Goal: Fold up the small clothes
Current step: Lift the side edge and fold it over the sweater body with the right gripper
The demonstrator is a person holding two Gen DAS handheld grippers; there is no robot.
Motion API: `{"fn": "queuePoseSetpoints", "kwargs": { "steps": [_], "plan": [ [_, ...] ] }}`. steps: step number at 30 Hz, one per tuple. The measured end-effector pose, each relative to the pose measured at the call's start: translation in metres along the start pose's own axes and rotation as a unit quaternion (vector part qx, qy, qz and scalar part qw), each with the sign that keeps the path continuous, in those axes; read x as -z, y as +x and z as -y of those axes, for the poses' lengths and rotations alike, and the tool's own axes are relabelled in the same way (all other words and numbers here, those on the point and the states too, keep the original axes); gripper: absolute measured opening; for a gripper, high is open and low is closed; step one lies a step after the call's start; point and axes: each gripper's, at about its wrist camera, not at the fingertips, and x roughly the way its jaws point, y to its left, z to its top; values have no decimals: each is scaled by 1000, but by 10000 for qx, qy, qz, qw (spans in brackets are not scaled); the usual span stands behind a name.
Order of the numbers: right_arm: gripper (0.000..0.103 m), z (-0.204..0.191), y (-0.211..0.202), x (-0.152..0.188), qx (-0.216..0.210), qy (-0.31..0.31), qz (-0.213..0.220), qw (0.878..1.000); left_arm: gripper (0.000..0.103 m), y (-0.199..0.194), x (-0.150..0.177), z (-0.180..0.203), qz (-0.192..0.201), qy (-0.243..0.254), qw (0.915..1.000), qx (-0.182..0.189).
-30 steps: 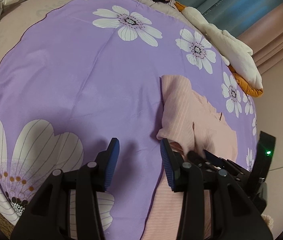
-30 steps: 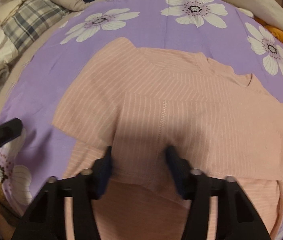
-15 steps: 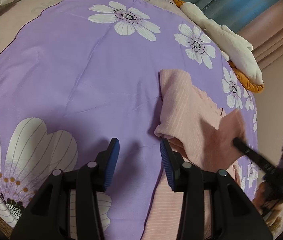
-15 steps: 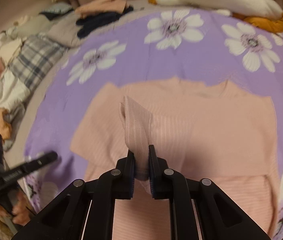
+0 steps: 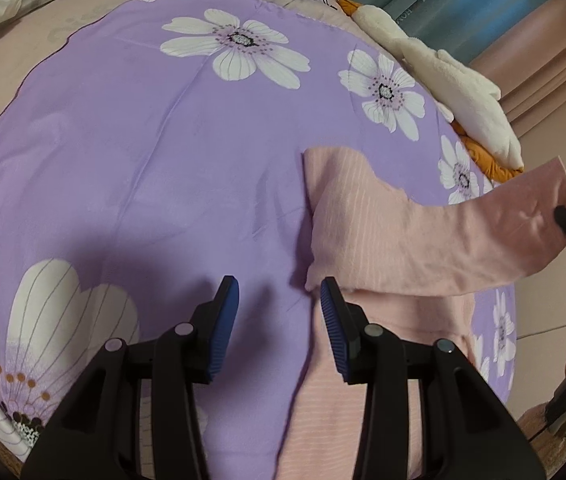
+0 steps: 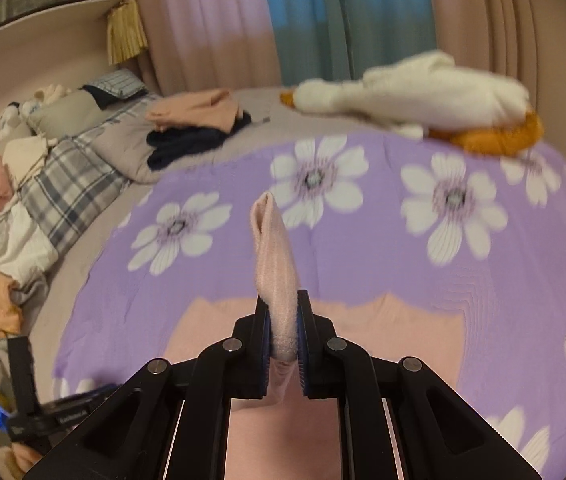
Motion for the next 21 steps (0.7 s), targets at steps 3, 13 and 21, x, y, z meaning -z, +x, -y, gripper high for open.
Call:
{"fn": "queuePoseSetpoints", "kwargs": {
  "steps": [3,13,21],
  "plan": [
    [12,0,-2,-15,216,-185,172,9994,37,2,-9,10,-8,70,9999,98],
    [12,33,12,-21,314,95,32,9995,23,22,-38,45,8,532,9986,32],
    [12,62,22,-12,710,250,-116,9971,22,47,-40,58,-240,643,9976,-47]
  ]
}}
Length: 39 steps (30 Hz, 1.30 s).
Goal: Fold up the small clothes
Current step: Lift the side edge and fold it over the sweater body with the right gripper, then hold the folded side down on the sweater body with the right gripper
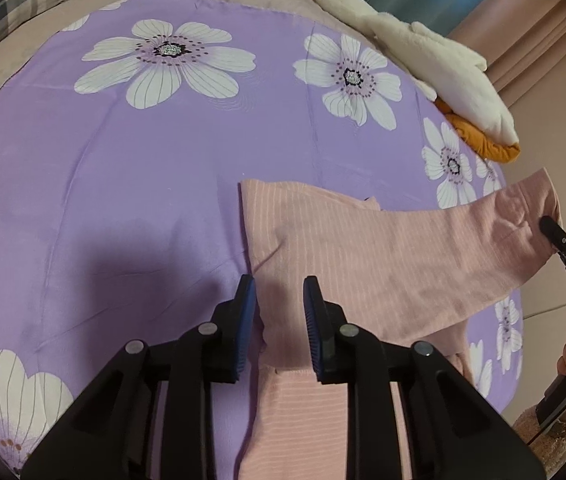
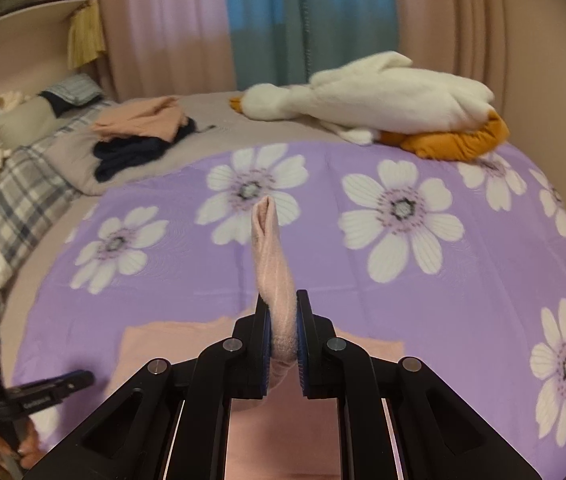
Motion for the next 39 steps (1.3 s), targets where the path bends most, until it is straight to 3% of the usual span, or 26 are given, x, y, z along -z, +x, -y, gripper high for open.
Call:
{"fn": "queuePoseSetpoints", "kwargs": {
  "steps": [13,21,25,34,39],
  "plan": [
    [12,46,29,41,182,569,-608,9964,21,28,0,10,-297,41,9996,-4],
    [12,62,47,65,218,772,-958,9922,25,49,7,9,-507,192,9979,-366],
    [12,70,59,79,235,892,-1157,9890,27,57,10,2,-599,146,9974,-376],
    [12,96,74,109,170,1369,-1516,9788,29,61,14,-1,-562,250,9975,-344],
    [12,105,64,114,36,1638,-1473,9754,29,58,16,0,-561,225,9975,-359]
  ]
}}
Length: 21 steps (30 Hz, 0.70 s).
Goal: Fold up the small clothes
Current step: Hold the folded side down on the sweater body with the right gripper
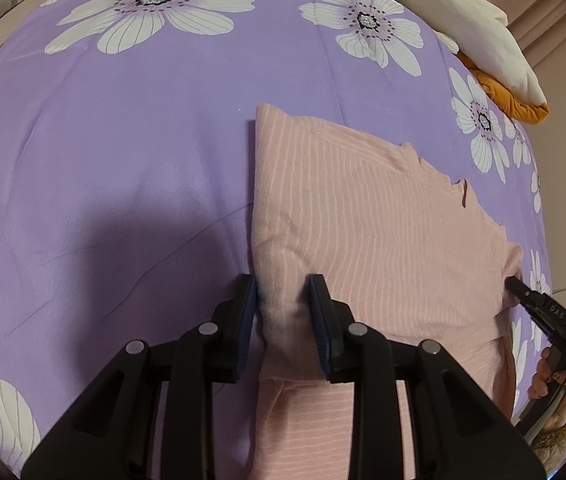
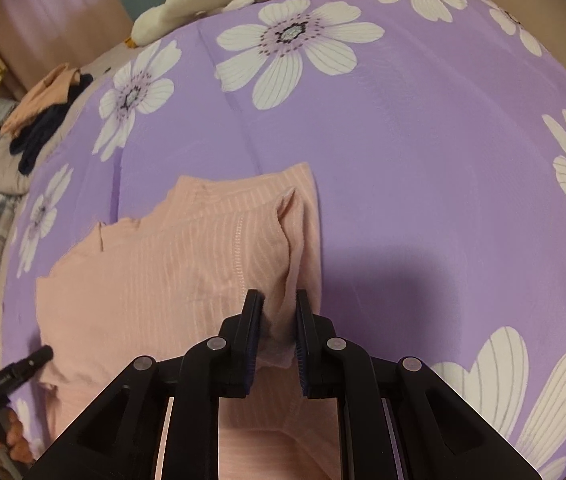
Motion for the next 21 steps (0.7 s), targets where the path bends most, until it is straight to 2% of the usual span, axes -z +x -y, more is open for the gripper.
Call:
{"fn": "queuePoseSetpoints", "kwargs": {
  "steps": [6,10,13,15,21],
  "plan": [
    [12,11,-16,4,-42,134,85,9999,29,-4,7,4,-48,99,9999,63],
    [12,13,-9,7,-309,222,-113,9992,29,-5,11,2,-80,67,9999,136],
    [12,8,-6,11,-128,112,-90,9998,31,-6,15,3,-80,84,9999,121],
    [7,6,-9,11,-88,87,-32,9999,32,-7,17,4,-82,104,9999,106],
    [7,1,-29,13,-11,-51,287,9996,34,-8,21,1,-102,96,9998,173]
  ]
}}
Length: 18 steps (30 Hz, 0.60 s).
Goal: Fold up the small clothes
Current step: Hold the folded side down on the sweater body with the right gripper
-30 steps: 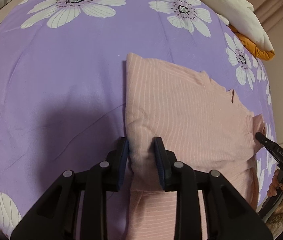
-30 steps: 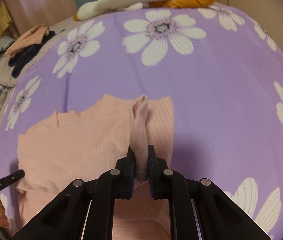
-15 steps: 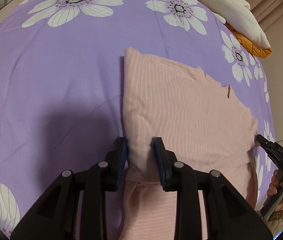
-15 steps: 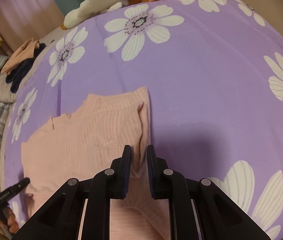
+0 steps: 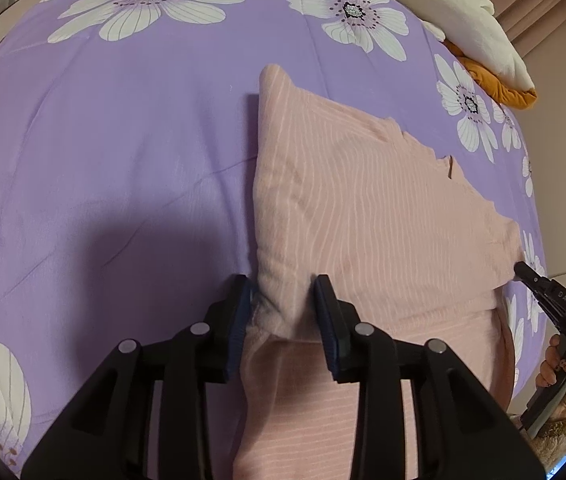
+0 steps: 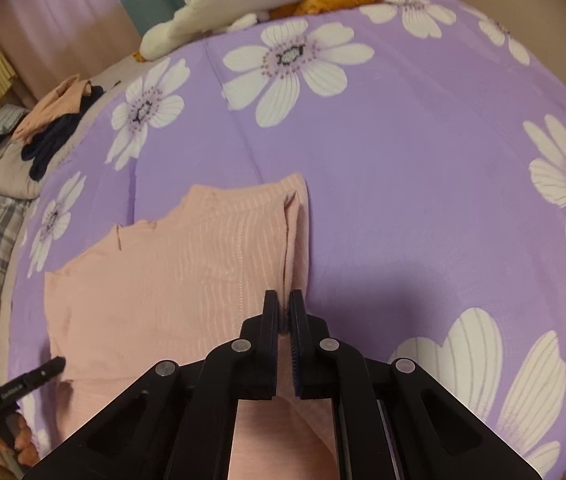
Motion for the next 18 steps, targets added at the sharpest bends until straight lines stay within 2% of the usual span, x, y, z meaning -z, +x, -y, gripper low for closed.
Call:
{"fn": "queuePoseSetpoints", "kwargs": {
  "steps": [8,14,18],
  "plan": [
    [7,8,31,7,260,44,-371,9990,36,0,4,-4,-30,-121,9999,90],
    [6,0,34,9,462,-256,-348,9980,37,1,5,-2,11,-126,9999,69],
    [6,4,34,11,404,-169,-328,9985,37,2,5,-4,38,-131,9998,125]
  ]
}}
